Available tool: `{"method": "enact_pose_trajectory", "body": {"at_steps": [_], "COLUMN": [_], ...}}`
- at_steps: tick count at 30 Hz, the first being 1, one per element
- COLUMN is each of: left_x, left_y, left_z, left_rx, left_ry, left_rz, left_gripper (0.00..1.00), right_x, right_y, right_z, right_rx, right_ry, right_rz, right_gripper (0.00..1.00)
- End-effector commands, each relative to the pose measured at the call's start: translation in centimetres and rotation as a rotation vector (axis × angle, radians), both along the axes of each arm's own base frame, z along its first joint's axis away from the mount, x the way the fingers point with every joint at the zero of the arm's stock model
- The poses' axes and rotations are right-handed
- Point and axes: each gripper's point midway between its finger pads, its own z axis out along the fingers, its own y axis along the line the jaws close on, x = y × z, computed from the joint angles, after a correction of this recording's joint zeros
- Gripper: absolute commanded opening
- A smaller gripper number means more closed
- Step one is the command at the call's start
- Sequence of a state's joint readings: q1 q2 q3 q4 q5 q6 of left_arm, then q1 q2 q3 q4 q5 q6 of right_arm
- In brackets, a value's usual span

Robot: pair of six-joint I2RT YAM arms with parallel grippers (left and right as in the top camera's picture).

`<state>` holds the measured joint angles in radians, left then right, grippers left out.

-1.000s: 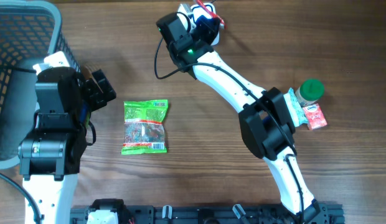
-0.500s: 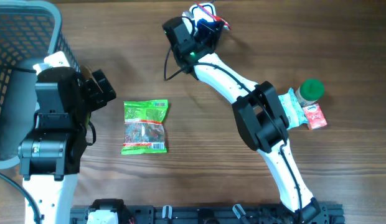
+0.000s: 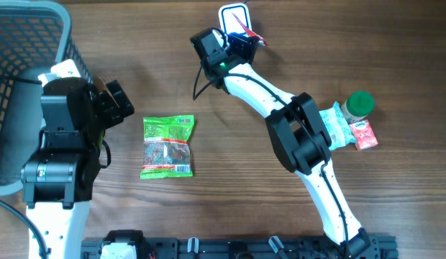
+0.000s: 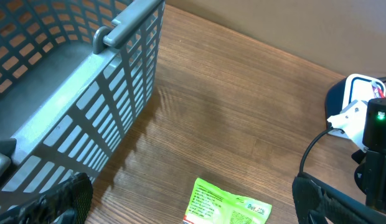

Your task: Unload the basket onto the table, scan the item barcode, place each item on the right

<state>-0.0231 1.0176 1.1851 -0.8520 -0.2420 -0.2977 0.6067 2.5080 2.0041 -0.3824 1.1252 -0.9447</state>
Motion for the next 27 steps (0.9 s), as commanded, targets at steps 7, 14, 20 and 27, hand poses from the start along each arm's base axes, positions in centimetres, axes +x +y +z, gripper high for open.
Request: {"method": "enact_pose_trajectory", "body": {"at_steps": [7,14,20,27], "left_x": [0.1,0.1,0.1,0.1], "left_y": [0.2,0.2,0.2,0.2], "left_z": [0.6,0.6,0.6,0.6], "left_rx": [0.007,0.007,0.007,0.007], "left_ry": [-0.015,-0.015,-0.015,-0.015], "left_rz": [0.006,0.006,0.006,0.005], "left_gripper": [1.0,1.0,1.0,1.0], "right_x": [-0.1,-5.6,-14.9,-20.7], "right_y": [-0.6,-1.6,1.0,-3.3], "right_z": [7.1,14.1,11.2,5.7], "right_rx": [0.118,0.578,1.082,1.123], "right_ry": [-0.214,-0.213,0.308,0.585], "right_rz": [-0.077,-0.136,-0.262,-0.635], "right_gripper": [0.04,0.04,0.04,0.06]}}
